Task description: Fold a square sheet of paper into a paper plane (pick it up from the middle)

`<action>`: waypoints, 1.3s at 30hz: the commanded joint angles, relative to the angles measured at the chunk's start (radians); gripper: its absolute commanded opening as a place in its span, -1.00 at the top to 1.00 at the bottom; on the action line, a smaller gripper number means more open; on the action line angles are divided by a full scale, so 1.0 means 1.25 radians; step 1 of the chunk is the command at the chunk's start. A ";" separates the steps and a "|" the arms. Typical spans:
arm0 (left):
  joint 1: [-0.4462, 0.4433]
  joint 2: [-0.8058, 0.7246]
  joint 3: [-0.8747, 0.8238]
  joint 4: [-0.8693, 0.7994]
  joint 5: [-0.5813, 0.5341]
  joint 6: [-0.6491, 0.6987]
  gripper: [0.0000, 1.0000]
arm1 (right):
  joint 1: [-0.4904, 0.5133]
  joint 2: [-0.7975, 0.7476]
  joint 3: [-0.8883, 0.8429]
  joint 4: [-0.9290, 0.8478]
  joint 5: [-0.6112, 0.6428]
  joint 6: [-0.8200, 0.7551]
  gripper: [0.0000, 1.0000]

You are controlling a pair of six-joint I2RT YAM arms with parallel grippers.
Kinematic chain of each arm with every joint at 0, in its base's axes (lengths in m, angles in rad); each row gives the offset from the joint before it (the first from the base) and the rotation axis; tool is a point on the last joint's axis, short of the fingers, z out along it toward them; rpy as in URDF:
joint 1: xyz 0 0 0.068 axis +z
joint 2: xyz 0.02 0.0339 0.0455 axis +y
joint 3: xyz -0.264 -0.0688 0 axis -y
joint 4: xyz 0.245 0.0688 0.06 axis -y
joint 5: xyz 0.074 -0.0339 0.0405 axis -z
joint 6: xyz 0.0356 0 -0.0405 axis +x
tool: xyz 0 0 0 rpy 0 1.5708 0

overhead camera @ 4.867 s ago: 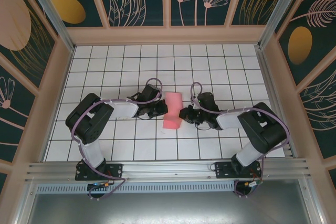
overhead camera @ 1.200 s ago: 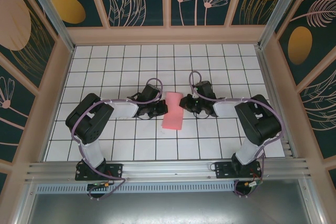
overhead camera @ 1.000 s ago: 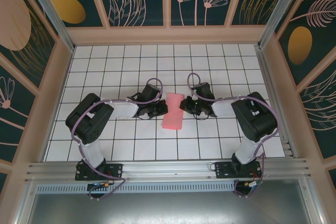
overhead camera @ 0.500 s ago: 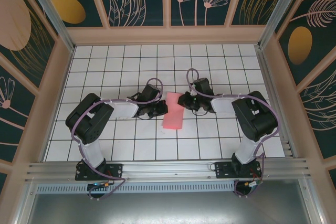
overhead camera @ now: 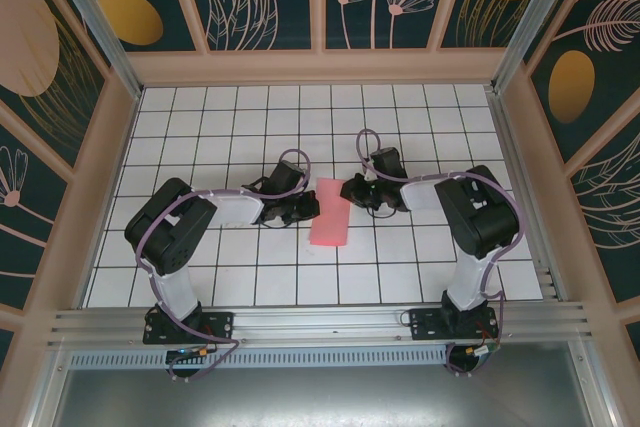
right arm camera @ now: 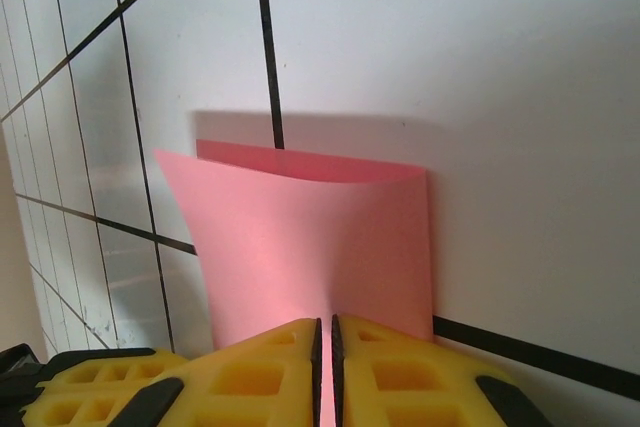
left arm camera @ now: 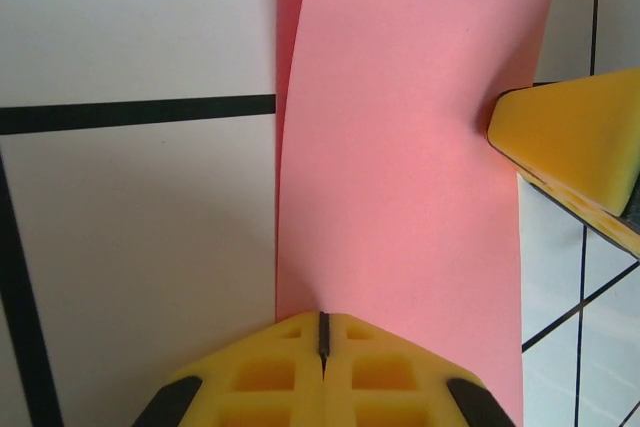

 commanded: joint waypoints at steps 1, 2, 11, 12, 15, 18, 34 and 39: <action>-0.003 0.022 -0.037 -0.082 -0.043 0.017 1.00 | 0.004 0.038 -0.007 0.003 0.006 -0.001 0.67; -0.003 0.022 -0.039 -0.080 -0.044 0.016 1.00 | 0.004 0.031 0.000 -0.006 0.009 -0.003 0.67; -0.004 0.026 -0.040 -0.077 -0.043 0.016 1.00 | 0.002 -0.018 0.093 -0.089 0.037 -0.044 0.68; -0.004 0.026 -0.039 -0.077 -0.044 0.015 1.00 | 0.001 -0.015 0.094 -0.092 0.046 -0.047 0.68; -0.004 0.031 -0.035 -0.075 -0.039 0.015 1.00 | -0.008 0.012 0.095 -0.086 0.039 -0.046 0.69; -0.004 0.032 -0.032 -0.078 -0.039 0.015 1.00 | -0.009 0.039 0.091 -0.079 0.043 -0.047 0.69; -0.004 0.026 -0.039 -0.079 -0.042 0.016 1.00 | -0.033 0.012 0.185 -0.144 0.017 -0.046 0.68; -0.004 0.024 -0.036 -0.080 -0.042 0.017 1.00 | -0.035 0.051 0.194 -0.144 0.009 -0.039 0.68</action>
